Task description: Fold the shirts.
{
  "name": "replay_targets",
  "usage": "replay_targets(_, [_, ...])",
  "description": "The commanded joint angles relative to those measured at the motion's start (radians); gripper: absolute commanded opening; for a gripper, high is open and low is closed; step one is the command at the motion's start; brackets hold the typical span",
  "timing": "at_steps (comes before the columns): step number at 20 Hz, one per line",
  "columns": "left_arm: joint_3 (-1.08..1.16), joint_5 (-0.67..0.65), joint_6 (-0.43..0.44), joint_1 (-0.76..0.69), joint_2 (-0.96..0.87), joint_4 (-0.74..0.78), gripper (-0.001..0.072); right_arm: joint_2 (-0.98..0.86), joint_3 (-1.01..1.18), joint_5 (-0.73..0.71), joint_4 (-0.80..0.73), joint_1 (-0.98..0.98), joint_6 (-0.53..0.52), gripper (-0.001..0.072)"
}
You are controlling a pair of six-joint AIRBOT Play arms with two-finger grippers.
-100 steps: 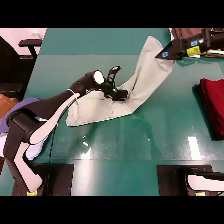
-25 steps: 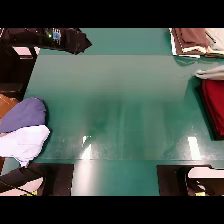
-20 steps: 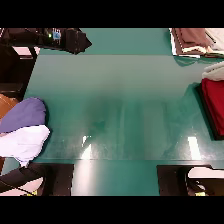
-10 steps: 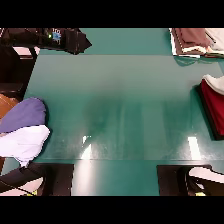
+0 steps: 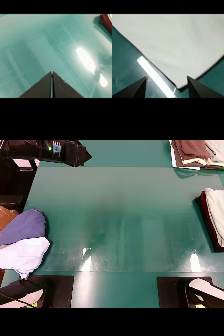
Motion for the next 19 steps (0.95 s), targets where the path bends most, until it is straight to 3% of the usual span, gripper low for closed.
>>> replay_targets(1, [0.0, 0.011, 0.002, 0.0, 0.0, 0.004, 0.0027, 0.008, 0.087, 0.013, 0.105, 0.131, 0.0, 0.0575])
replay_targets(3, [0.0, 0.008, 0.002, 0.003, 0.0, 0.012, 0.0027, 0.007, 0.146, 0.007, 0.192, 0.282, 0.0, 0.0574])
replay_targets(7, [0.001, 0.024, 0.001, 0.003, 0.0, -0.003, 0.0028, 0.007, 0.204, -0.027, 0.207, 0.61, -0.001, 0.0565])
replay_targets(8, [0.0, 0.024, 0.001, 0.003, 0.0, -0.003, 0.0027, 0.007, 0.205, -0.035, 0.207, 0.681, -0.001, 0.045])
replay_targets(10, [0.0, 0.024, 0.001, 0.003, 0.0, -0.003, 0.0027, 0.007, 0.204, -0.05, 0.204, 0.805, -0.005, 0.012])
replay_targets(11, [0.0, 0.024, 0.001, 0.003, 0.0, -0.003, 0.0027, 0.007, 0.204, -0.057, 0.205, 0.856, -0.027, 0.0024])
replay_targets(19, [0.0, 0.024, 0.001, 0.003, 0.0, -0.003, 0.0027, 0.007, 0.204, -0.058, 0.207, 0.966, -0.039, 0.0025])
